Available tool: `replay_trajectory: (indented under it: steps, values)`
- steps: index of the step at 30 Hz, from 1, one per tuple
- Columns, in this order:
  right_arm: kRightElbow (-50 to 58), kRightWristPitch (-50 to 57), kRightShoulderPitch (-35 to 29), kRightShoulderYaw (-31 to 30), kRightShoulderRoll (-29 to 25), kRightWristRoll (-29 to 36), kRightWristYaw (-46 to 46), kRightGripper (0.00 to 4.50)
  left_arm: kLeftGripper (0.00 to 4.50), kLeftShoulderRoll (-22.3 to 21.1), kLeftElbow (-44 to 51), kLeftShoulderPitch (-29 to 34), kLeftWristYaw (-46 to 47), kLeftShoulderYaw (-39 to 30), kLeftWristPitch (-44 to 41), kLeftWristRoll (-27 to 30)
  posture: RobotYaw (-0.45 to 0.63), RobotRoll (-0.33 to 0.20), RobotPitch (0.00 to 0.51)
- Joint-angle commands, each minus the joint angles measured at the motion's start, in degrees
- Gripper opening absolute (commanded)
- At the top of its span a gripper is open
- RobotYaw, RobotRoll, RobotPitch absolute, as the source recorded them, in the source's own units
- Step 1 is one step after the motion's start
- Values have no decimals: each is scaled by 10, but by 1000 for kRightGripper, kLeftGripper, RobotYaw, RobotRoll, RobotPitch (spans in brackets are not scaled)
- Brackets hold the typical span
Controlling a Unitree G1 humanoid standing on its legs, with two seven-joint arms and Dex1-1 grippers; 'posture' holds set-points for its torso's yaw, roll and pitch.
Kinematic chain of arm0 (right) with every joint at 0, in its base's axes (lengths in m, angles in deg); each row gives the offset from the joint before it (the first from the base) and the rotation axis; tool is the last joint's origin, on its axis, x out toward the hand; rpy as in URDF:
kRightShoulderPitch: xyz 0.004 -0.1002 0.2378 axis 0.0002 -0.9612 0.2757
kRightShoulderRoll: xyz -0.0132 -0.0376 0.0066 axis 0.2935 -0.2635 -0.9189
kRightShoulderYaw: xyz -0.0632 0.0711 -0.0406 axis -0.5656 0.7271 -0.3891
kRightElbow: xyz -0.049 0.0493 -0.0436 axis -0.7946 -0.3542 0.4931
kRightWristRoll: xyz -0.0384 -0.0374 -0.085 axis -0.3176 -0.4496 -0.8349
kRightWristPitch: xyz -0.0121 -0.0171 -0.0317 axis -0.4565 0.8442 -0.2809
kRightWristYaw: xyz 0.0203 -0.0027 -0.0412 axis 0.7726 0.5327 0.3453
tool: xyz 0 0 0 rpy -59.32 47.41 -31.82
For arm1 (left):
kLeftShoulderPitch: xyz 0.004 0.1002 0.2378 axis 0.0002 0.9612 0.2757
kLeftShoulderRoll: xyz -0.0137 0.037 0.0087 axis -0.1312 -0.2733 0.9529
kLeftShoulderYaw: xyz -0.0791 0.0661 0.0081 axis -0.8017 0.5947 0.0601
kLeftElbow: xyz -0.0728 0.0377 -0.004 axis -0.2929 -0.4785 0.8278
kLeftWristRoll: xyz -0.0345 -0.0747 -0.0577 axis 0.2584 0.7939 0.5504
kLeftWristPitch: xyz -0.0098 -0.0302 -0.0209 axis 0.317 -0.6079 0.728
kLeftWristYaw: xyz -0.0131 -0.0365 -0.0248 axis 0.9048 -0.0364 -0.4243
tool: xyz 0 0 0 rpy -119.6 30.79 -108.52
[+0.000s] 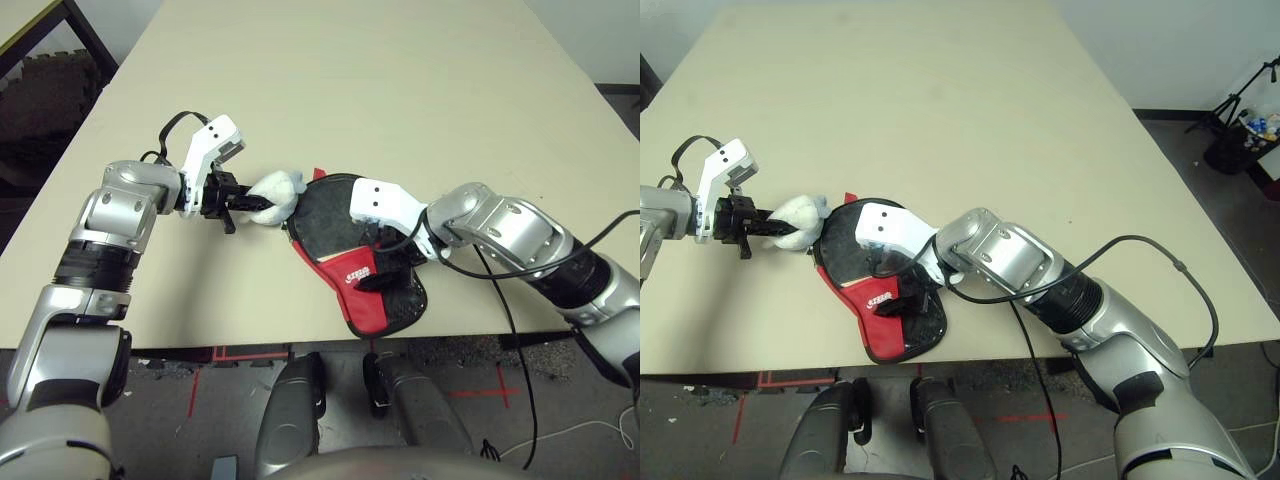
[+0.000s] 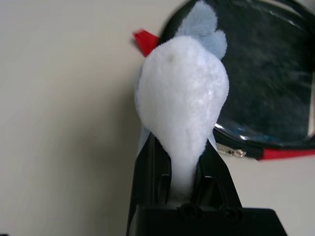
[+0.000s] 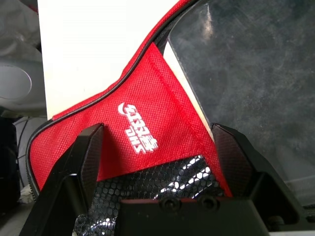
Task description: Store the ping-pong paddle in its case and zip it.
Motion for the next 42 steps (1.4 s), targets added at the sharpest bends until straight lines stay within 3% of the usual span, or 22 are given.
replay_trajectory:
  steps: [1, 12, 16, 23, 27, 32, 39, 42]
  values:
    - [-17, 1, -20, -23, -1, -21, 15, 4500, 357, 21, -50, -31, 43, -18, 41, -14, -79, 0, 190]
    - [-41, -13, -27, -15, 20, -51, 34, 4500, 355, 151, -321, -176, 194, -4, 250, -93, -64, 0, 203]
    - [-46, -11, -29, -7, 35, -56, 35, 4500, 339, 232, -407, -225, 265, -13, 317, -107, -75, 0, 207]
    - [-49, -5, -33, 4, 48, -64, 34, 4500, 338, 317, -449, -257, 301, -31, 372, -103, -95, 0, 215]
    - [-50, -2, -35, 10, 51, -66, 33, 4500, 338, 354, -433, -255, 238, -46, 345, -80, -99, 0, 216]
    - [-58, -4, -33, 17, 53, -71, 34, 4500, 335, 354, -348, -205, 96, -17, 285, -71, -89, 0, 208]
    - [-81, -13, -25, 30, 63, -77, 35, 4500, 291, 318, -251, -149, 60, 7, 222, -89, -74, 0, 195]
    - [-88, -14, -20, 37, 66, -77, 37, 4500, 1332, 310, -230, -149, 51, 8, 197, -84, -73, 0, 192]
